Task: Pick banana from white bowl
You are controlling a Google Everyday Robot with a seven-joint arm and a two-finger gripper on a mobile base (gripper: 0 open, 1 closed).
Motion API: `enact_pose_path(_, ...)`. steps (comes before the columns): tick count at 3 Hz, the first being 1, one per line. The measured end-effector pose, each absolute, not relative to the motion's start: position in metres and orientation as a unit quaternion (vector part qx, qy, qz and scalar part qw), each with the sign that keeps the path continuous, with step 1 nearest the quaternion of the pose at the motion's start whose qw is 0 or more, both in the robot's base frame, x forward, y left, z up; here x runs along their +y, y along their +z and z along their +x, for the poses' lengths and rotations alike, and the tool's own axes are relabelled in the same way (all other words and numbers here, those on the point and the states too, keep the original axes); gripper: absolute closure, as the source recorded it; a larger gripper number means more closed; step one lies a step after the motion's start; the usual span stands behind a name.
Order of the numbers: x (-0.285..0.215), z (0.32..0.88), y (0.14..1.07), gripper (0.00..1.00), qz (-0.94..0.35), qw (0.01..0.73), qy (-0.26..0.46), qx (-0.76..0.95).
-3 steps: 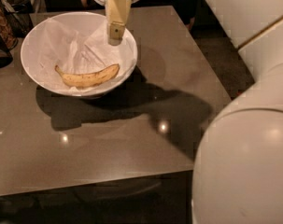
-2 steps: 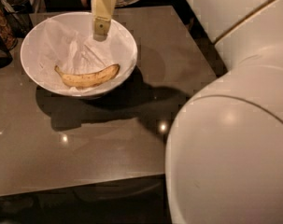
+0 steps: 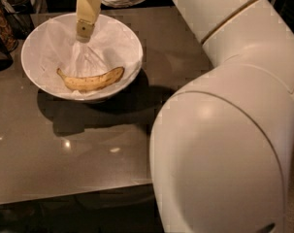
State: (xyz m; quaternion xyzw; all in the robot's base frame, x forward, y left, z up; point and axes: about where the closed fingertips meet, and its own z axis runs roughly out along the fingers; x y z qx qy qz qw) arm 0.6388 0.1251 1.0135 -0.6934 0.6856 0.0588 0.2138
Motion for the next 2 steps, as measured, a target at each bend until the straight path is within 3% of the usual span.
enact_pose_path(2, 0.131, 0.621, 0.987, 0.18, -0.666, 0.189, 0.087, 0.717)
